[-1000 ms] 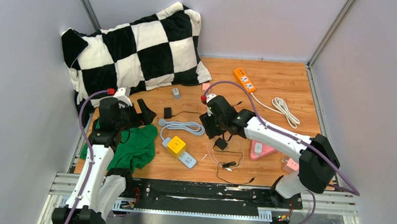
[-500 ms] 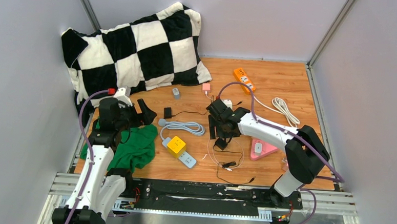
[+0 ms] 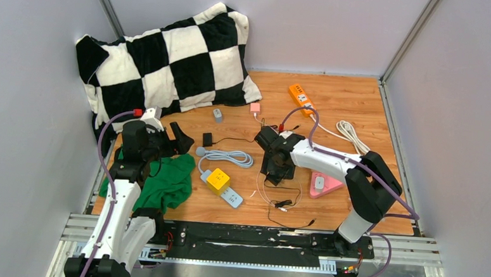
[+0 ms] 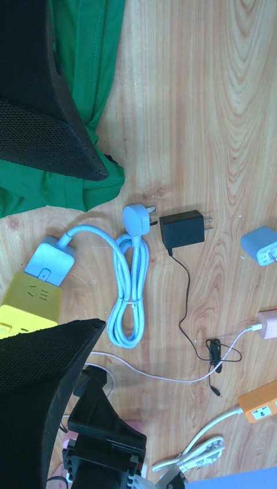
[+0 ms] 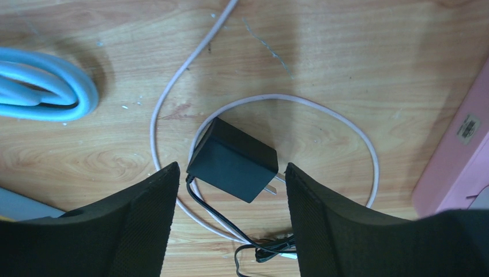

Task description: Insert the plug

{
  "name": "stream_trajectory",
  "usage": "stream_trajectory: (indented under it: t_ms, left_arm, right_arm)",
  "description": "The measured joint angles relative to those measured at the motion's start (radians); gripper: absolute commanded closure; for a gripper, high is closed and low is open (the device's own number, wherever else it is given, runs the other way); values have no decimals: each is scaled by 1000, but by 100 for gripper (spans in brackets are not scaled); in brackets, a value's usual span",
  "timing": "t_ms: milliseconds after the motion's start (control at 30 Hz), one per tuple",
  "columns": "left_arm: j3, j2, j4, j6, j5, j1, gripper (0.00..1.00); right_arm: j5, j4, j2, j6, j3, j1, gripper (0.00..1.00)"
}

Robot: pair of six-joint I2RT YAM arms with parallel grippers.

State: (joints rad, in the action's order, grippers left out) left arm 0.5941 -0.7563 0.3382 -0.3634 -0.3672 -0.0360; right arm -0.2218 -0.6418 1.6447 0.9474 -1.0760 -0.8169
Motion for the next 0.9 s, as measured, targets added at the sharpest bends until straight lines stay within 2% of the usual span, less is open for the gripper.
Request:
stream_trajectory:
  t_ms: [167,367,467,567,667,800,900]
  left_arm:
    - [-1,2,0,0,0,0,10]
    - [-2,12,0,1,-1,0,10]
    - [-2,13,-1,1,-7,0,11]
    - [-10,15,-15,2,-27,0,13]
    - [-27,27,-41,4,-60,1,14]
    - [-37,45,-89,6,-93,48,15]
    - [-37,59,-134,10,-122,101,15]
  right_arm:
    - [-6,-32,19,84,0,-5,38]
    - [-17,-48,40,98,-16,-10,62]
    - [-27,-49,43,77,-25,-13,69]
    - [-40,-43,40,34,-27,-14,74]
    - [-46,-18,13,-44,-27,-14,75]
    - [-30,45,-87,-183,-27,-14,76]
    - [41,119,-184,-298,-26,-12,77]
